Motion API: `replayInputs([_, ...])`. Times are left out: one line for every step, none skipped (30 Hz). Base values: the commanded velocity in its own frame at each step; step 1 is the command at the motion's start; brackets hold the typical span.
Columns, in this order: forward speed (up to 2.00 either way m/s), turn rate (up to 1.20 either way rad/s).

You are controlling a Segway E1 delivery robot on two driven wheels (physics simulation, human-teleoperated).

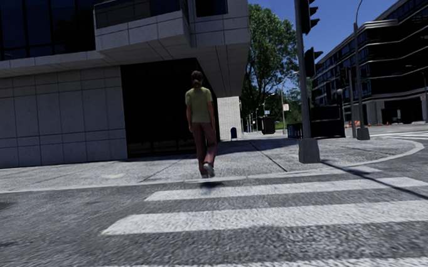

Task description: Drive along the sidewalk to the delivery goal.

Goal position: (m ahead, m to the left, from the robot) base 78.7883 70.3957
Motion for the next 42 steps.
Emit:
replayInputs([1.24, 0.00])
replayInputs([1.24, 0.00])
replayInputs([1.24, 0.00])
replayInputs([1.24, 0.00])
replayInputs([1.24, 0.00])
replayInputs([1.24, 0.00])
replayInputs([1.24, 0.00])
replayInputs([1.24, 0.00])
replayInputs([1.24, 0.00])
replayInputs([1.24, 0.00])
replayInputs([1.24, 0.00])
replayInputs([1.24, 0.00])
replayInputs([1.24, 0.00])
replayInputs([1.24, 0.00])
replayInputs([1.24, 0.00])
replayInputs([1.24, 0.00])
replayInputs([1.24, 0.00])
replayInputs([1.24, 0.00])
replayInputs([1.24, 0.00])
replayInputs([1.24, 0.00])
replayInputs([1.24, 0.00])
replayInputs([1.24, 0.00])
replayInputs([1.24, 0.00])
replayInputs([1.24, 0.00])
replayInputs([1.24, 0.00])
replayInputs([1.24, 0.00])
replayInputs([1.24, 0.00])
replayInputs([1.24, 0.00])
replayInputs([1.23, 0.00])
replayInputs([1.23, 0.00])
replayInputs([1.23, 0.00])
replayInputs([1.23, 0.00])
replayInputs([1.23, 0.00])
replayInputs([1.23, 0.00])
replayInputs([1.23, 0.00])
replayInputs([1.23, 0.00])
replayInputs([1.23, 0.00])
replayInputs([1.23, 0.00])
replayInputs([1.23, 0.00])
replayInputs([1.23, 0.00])
replayInputs([1.23, 0.00])
replayInputs([1.23, 0.00])
